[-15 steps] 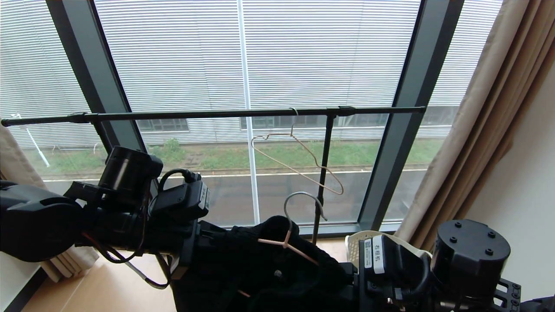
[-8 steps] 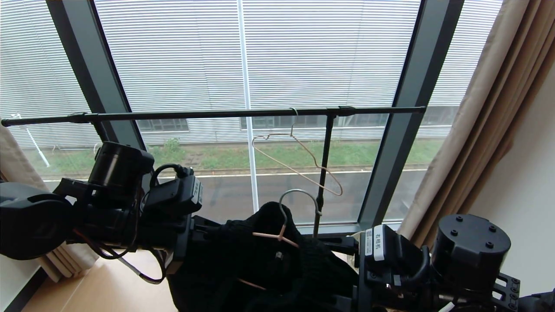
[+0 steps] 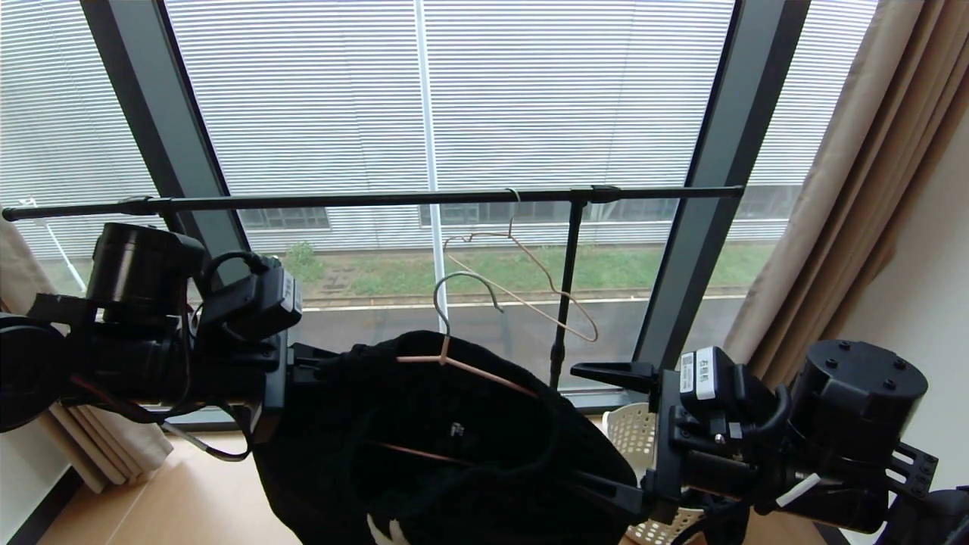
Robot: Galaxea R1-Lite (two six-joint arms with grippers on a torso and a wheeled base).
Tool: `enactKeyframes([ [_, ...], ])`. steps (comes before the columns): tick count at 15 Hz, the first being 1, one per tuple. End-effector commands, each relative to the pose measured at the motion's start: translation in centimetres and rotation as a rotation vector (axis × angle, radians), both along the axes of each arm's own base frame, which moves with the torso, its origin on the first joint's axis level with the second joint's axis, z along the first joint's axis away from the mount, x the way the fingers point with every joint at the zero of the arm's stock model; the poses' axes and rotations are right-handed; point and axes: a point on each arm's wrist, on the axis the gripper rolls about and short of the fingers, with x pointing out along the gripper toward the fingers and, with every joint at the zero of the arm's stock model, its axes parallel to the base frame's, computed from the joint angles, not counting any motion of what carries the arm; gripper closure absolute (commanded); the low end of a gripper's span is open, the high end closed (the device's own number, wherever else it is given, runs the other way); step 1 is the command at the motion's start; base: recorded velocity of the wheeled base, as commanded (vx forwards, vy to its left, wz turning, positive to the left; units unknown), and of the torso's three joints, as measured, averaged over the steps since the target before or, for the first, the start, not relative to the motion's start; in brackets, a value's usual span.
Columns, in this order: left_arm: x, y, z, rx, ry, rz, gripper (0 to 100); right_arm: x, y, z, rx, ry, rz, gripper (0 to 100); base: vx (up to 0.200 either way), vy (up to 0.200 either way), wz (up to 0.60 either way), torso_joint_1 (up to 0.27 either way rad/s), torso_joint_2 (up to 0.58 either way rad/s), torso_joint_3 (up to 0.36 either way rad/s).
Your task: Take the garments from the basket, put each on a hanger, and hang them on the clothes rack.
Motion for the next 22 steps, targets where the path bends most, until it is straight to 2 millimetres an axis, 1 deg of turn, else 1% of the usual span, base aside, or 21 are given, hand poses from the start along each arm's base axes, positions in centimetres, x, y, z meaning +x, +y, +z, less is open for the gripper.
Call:
enactKeyframes([
  [1,-0.1,0.7,1.1,-0.015,-0.026,0.034,100,0.0,-0.2,0.1,0.001,-0.003,-0.001,0,0.000,0.000,0.00,0.000,0.00,0.000],
  [4,-0.2,0.8,2.1,-0.045,-0.021,0.059,100,0.1,0.2,-0.7,-0.015,0.022,0.008,0,0.000,0.000,0.00,0.000,0.00,0.000],
  [6,-0.3,0.8,2.4,-0.048,-0.031,0.061,100,0.1,0.2,-0.6,-0.015,0.020,0.010,0,0.000,0.000,0.00,0.000,0.00,0.000],
  [7,-0.6,1.3,2.8,-0.052,-0.046,0.081,100,0.1,0.2,-0.6,-0.013,0.018,0.010,0,0.000,0.000,0.00,0.000,0.00,0.000],
  [9,-0.7,1.6,3.0,-0.052,-0.050,0.090,100,0.2,0.1,-0.4,-0.009,0.011,0.007,0,0.000,0.000,0.00,0.000,0.00,0.000],
  [10,-0.9,2.3,3.2,-0.061,-0.052,0.117,100,0.3,-0.1,-0.3,-0.004,0.010,0.005,0,0.000,0.000,0.00,0.000,0.00,0.000],
  [12,-1.2,2.8,3.6,-0.072,-0.054,0.142,100,0.8,-0.4,-0.5,-0.002,0.019,0.018,0,0.000,0.000,0.00,0.000,0.00,0.000],
  [14,-1.3,3.1,3.9,-0.082,-0.052,0.161,100,1.8,-0.4,-1.3,-0.013,0.038,-0.002,0,0.000,0.000,0.00,0.000,0.00,0.000],
  [15,-1.4,3.2,4.0,-0.092,-0.042,0.172,100,2.6,-0.3,-1.9,-0.022,0.053,-0.013,0,0.000,0.000,0.00,0.000,0.00,0.000],
  [16,-1.5,3.2,4.0,-0.094,-0.041,0.172,100,2.8,-0.3,-2.0,-0.023,0.054,-0.016,0,0.000,0.000,0.00,0.000,0.00,0.000],
  [17,-1.5,3.2,4.0,-0.099,-0.032,0.175,100,3.4,-0.5,-2.5,-0.030,0.068,-0.033,0,0.000,0.000,0.00,0.000,0.00,0.000],
  [20,-1.7,3.3,4.4,-0.126,-0.013,0.191,100,3.8,-0.4,-3.6,-0.046,0.096,-0.036,0,0.000,0.000,0.00,0.000,0.00,0.000],
  [22,-1.8,3.3,4.6,-0.134,-0.015,0.190,100,3.9,-0.3,-3.9,-0.051,0.105,-0.036,0,0.000,0.000,0.00,0.000,0.00,0.000],
])
